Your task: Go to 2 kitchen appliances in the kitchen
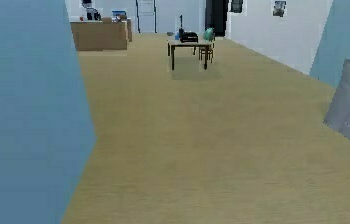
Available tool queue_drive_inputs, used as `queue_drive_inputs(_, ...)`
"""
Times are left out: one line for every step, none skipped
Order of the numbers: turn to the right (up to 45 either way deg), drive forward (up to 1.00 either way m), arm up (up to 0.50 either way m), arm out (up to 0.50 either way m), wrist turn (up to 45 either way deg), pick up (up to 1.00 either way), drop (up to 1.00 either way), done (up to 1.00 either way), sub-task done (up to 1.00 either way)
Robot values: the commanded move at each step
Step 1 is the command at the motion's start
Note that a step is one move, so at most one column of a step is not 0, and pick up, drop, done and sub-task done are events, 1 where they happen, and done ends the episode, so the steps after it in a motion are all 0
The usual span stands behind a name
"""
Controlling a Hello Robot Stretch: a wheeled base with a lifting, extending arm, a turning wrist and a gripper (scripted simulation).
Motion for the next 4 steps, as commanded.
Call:
queue_drive_inputs(0.0, 1.00, 0.00, 0.00, 0.0, 0.00, 0.00, 0.00, 0.00)
queue_drive_inputs(0.0, 1.00, 0.00, 0.00, 0.0, 0.00, 0.00, 0.00, 0.00)
queue_drive_inputs(0.0, 1.00, 0.00, 0.00, 0.0, 0.00, 0.00, 0.00, 0.00)
queue_drive_inputs(0.0, 1.00, 0.00, 0.00, 0.0, 0.00, 0.00, 0.00, 0.00)
